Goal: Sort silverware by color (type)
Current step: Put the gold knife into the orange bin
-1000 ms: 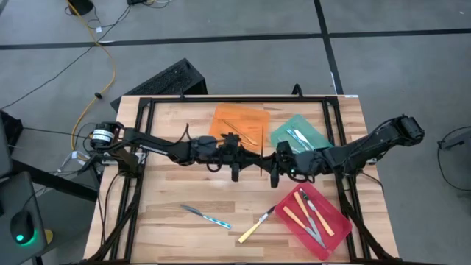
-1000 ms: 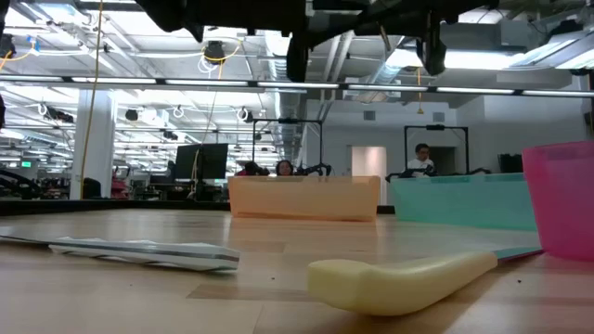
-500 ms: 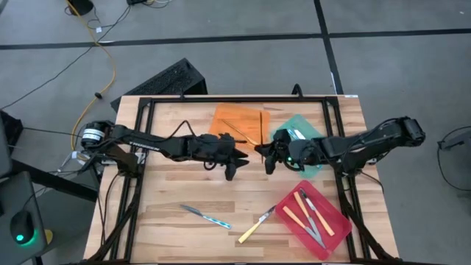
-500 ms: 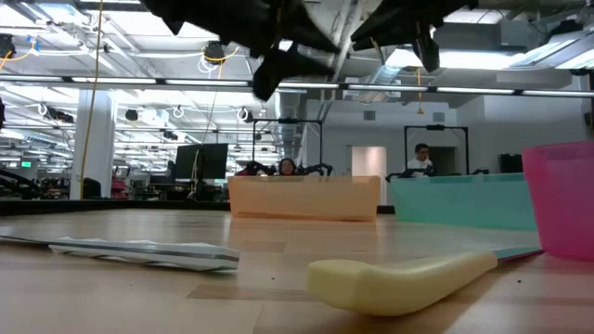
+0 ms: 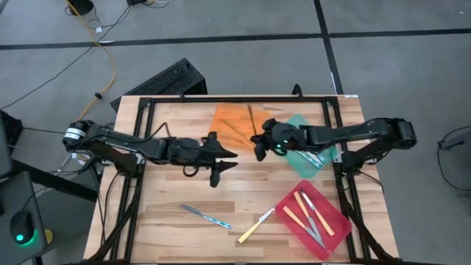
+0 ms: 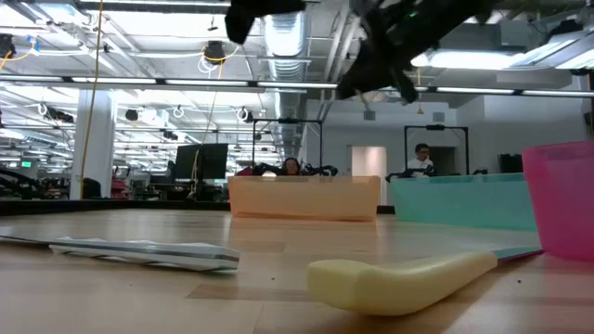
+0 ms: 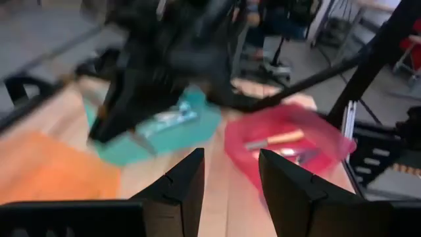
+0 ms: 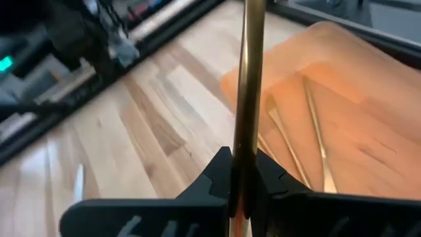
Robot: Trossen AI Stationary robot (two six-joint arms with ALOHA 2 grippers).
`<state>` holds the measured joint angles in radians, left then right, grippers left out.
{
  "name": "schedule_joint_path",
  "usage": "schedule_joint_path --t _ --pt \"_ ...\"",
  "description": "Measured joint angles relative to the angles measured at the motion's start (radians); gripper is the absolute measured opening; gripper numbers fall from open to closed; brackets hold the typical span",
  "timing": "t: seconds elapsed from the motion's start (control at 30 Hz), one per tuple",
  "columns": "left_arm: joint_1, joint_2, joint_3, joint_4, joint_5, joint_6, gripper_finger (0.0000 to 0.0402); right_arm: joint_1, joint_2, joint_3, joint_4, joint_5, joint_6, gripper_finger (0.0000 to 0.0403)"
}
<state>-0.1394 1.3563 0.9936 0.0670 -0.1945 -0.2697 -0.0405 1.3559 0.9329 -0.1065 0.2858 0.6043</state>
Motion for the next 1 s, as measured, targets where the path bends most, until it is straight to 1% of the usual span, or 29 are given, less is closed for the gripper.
schedule_joint_path --t 0.1,0.23,0.3,0.43,0.53,0.6,0.7,0.87,1.0 --pt "-0.028 -0.035 -0.043 0.102 -0.020 0.022 0.0127 -0.032 0.081 0.095 -0.081 -0.058 -0.056 0.0029" --pt "-0.056 -0.085 -0.125 0.232 -0.025 0.003 0.0127 -0.064 0.174 0.264 -0.208 -0.078 -0.161 0.0029" --pt "-0.073 -0.108 -0.179 0.288 -0.044 -0.012 0.0127 -0.079 0.208 0.347 -0.244 -0.079 -0.228 0.0029" --pt "-0.114 -0.140 -0.317 0.496 -0.107 -0.056 0.0127 -0.124 0.256 0.466 -0.312 -0.092 -0.316 0.0029" --pt "-0.150 -0.148 -0.424 0.694 -0.173 -0.087 0.0127 -0.162 0.286 0.502 -0.339 -0.136 -0.351 0.0029" --pt "-0.176 -0.147 -0.490 0.828 -0.218 -0.101 0.0127 -0.189 0.304 0.515 -0.323 -0.162 -0.354 0.0029" --pt "-0.209 -0.140 -0.552 1.002 -0.260 -0.106 0.0127 -0.222 0.334 0.520 -0.320 -0.189 -0.355 0.0029" --pt "-0.241 -0.140 -0.569 1.160 -0.288 -0.106 0.0127 -0.258 0.403 0.520 -0.306 -0.214 -0.353 0.0029" --pt "-0.242 -0.140 -0.537 1.224 -0.292 -0.117 0.0127 -0.258 0.469 0.519 -0.298 -0.214 -0.353 0.0029"
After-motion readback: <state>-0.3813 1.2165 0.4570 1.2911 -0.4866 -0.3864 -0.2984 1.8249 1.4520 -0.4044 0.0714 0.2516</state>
